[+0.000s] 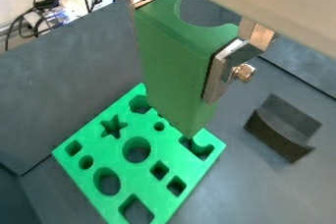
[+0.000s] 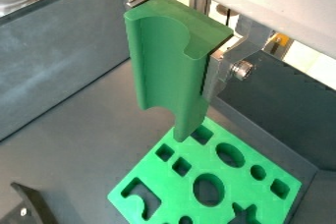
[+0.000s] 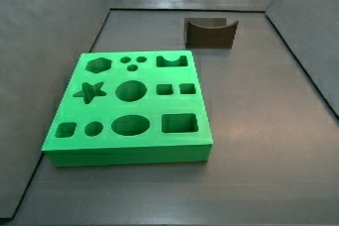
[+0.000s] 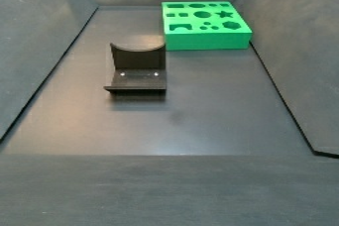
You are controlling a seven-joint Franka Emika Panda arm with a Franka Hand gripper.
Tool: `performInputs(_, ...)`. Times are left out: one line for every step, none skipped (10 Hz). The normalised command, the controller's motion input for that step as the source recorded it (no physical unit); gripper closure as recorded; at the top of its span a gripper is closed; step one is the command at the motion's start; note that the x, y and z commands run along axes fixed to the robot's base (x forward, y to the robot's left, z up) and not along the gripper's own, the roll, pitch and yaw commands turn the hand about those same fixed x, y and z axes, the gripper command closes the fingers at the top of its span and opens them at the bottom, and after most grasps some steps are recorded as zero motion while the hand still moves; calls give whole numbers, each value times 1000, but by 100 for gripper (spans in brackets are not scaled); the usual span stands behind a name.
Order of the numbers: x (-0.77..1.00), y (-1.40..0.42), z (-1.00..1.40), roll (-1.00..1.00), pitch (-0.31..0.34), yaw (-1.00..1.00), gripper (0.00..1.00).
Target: Insert the arch object.
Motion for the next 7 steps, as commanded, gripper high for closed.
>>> performInputs(17, 429, -1000, 0, 0, 0, 100)
performInputs(60, 431, -1000, 0, 0, 23, 100)
performInputs(46, 429, -1000, 0, 0, 6, 100)
performInputs(23, 317, -1000, 10, 0, 0, 100)
performInputs(0, 297, -1000, 71, -10, 11, 100)
performInputs(0, 166, -1000, 86, -13, 14, 100)
performInputs(0, 114, -1000, 107, -10, 11, 100)
